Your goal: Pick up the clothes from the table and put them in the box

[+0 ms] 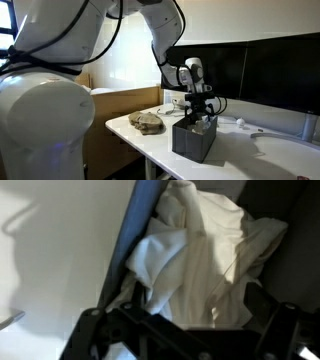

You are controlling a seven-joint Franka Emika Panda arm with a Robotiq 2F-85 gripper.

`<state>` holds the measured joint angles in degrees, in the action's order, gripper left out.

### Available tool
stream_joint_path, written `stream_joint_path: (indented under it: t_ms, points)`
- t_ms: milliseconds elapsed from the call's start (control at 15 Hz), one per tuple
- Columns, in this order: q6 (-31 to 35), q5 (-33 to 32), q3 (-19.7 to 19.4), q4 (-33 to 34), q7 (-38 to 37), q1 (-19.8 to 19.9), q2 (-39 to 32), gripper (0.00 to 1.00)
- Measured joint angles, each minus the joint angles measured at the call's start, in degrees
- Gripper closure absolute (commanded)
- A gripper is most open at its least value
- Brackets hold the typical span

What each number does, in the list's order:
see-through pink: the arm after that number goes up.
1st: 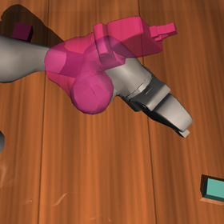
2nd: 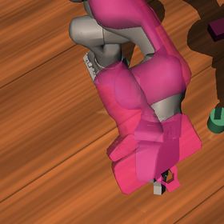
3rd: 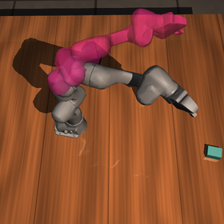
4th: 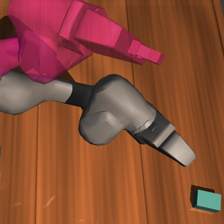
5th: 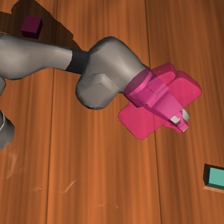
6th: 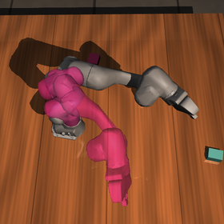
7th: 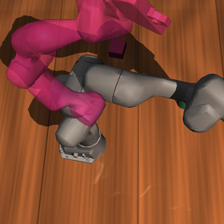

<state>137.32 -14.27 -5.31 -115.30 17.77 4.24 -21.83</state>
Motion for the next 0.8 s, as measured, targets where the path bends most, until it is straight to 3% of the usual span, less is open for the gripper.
stream_joint_path:
  t_ms: [600,800]
  points:
    - [-2.8,0.0,0.9,-0.1,0.1,0.0,1.0,0.85]
    - [-3.5,0.3,1.1,-0.2,0.1,0.1,1.0,0.94]
